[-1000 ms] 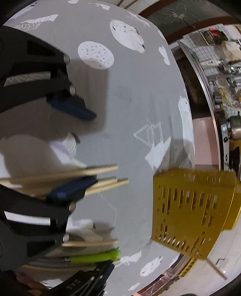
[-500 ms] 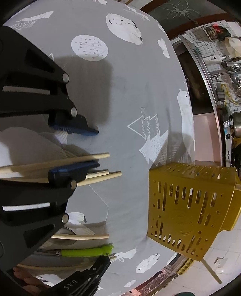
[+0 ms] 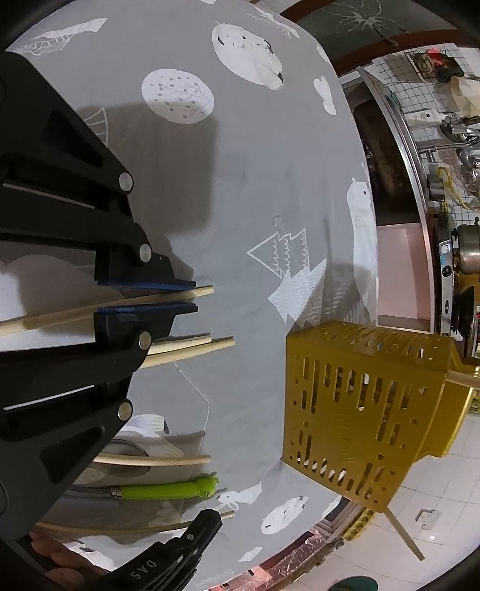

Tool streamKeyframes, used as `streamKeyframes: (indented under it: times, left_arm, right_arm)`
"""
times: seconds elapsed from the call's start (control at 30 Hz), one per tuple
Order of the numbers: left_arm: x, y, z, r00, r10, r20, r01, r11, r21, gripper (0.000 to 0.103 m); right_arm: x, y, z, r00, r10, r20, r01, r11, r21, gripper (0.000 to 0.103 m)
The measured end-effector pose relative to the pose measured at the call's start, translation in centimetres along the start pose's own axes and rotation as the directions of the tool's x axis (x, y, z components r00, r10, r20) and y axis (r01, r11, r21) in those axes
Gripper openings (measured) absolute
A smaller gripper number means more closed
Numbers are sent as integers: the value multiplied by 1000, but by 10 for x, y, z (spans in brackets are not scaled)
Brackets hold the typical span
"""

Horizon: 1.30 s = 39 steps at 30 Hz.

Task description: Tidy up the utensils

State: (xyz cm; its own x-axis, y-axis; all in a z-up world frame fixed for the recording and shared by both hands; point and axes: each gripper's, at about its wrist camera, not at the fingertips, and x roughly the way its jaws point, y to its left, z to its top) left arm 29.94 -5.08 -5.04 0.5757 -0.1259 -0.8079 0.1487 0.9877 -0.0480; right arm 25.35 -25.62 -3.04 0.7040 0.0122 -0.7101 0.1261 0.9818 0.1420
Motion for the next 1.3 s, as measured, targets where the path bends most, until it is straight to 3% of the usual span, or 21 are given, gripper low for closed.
streamKeyframes:
  times: [0.17,0.37,0.7,0.97,1.3]
  left_arm:
    - [-20,-5,-1,997,28,77,-30,999,32,4]
    - [-50,-5,-4,986,11,166,-17,999,33,4]
    - [-116,-5,-9,937,0,350,-7,1000,20,4]
    - [-149,-6,-22,895,8,446,-20,1000,23,4]
    - [-174,-8,-45,830,19,558,-44,998,32,4]
  right_arm:
    - [-13,-3,5,999,21,40,-21,1000,3,6]
    - [-27,-4,6,996,38,79,-38,999,2,6]
    - [-75,-9,11,977,52,205,-52,999,-9,6]
    - [-115,-10,5,943,77,323,-70,997,-33,6]
    - [-146,-11,-9,895,93,437,-76,996,-57,6]
